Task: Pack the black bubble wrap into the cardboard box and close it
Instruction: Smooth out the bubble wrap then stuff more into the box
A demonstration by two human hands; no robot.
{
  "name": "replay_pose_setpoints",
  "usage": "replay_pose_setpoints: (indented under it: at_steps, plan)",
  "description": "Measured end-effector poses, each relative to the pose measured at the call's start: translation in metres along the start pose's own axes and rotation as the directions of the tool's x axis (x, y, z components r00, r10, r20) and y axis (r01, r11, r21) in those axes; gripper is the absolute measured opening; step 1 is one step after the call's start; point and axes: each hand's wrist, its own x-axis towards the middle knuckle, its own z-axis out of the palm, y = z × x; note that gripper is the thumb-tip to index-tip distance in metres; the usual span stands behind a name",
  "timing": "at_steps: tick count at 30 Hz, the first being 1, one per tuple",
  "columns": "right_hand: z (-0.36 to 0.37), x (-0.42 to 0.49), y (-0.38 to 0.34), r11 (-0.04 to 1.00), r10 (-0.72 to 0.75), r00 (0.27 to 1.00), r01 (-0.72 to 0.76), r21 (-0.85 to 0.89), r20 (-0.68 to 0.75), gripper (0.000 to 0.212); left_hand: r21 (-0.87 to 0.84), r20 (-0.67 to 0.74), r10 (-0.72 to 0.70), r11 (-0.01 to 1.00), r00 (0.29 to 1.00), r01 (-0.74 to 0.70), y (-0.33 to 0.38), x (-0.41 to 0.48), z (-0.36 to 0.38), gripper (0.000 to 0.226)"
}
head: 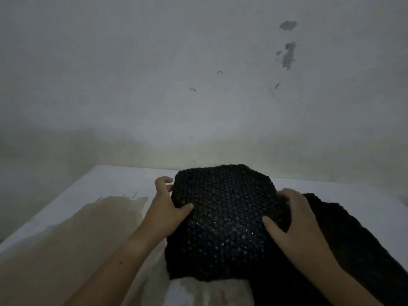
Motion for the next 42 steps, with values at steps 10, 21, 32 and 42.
replay_pose_setpoints:
  at_steps: [10,21,32,42]
  plan:
    - [0.009,-0.002,-0.025,0.804,-0.340,0.882,0.453,-0.386,0.327,0.042,0.352,-0.046,0.457,0.840,0.888,-0.414,0.000,-0.028,0.009,0.020]
    - [0.019,0.036,-0.052,0.673,-0.121,0.718,0.567,-0.475,0.686,0.062,0.637,0.519,0.105,0.615,0.848,-0.466,0.027,-0.029,0.023,0.068]
    - [0.022,0.031,-0.049,0.641,-0.100,0.664,0.613,-0.463,0.741,0.072,0.613,0.590,0.037,0.629,0.807,-0.477,0.032,-0.020,0.010,0.061]
    - [-0.004,0.043,-0.043,0.789,-0.219,0.779,0.495,-0.363,0.587,0.073,0.599,0.520,0.151,0.638,0.841,-0.485,0.026,-0.012,0.004,0.059]
